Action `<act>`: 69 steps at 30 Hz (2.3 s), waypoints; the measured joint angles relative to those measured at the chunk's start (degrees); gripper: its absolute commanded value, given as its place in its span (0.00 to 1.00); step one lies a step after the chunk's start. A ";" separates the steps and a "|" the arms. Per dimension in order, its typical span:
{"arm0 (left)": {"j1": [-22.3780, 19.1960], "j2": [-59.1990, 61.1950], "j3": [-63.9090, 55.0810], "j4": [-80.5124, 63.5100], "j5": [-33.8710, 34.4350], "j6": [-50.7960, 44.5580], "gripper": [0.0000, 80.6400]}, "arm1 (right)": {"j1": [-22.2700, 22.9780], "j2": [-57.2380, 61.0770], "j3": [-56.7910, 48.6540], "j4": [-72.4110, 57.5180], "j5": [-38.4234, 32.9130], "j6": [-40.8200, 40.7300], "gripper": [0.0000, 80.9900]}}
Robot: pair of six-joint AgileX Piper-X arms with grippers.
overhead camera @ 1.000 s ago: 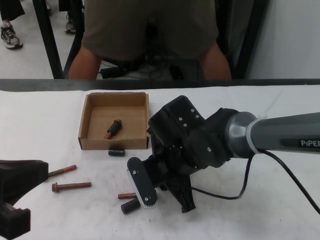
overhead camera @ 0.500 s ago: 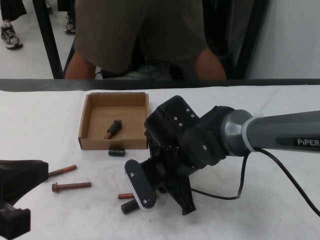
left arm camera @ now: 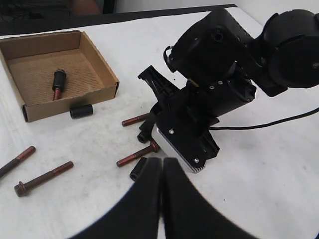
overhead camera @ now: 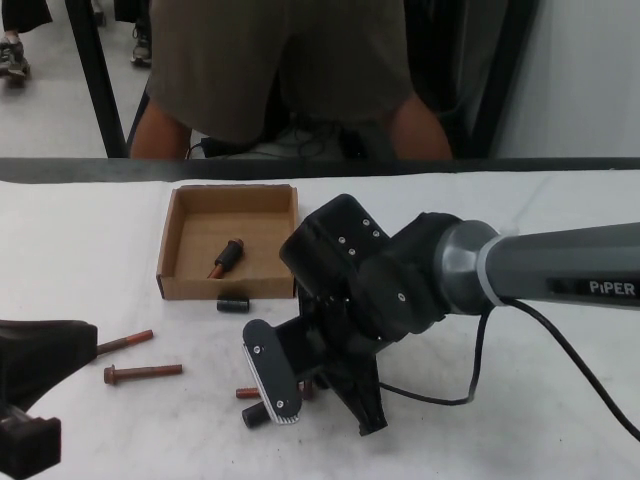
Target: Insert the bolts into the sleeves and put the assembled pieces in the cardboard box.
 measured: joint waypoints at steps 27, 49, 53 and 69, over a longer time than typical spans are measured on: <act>-2.24 23.85 -3.63 -9.31 2.17 22.12 0.41 | 1.57 -37.12 0.30 25.17 -2.18 40.26 0.00; -13.49 61.88 -26.65 -11.06 -5.14 65.64 0.41 | -5.51 -47.26 7.51 35.62 -5.52 41.28 0.00; -13.54 65.16 -27.77 -8.88 -4.64 68.26 0.41 | -6.50 -47.37 7.51 35.62 -6.57 41.25 0.00; -17.19 69.63 -28.81 -3.04 -4.29 71.91 0.38 | -6.96 -47.37 7.98 30.95 -9.48 42.92 0.00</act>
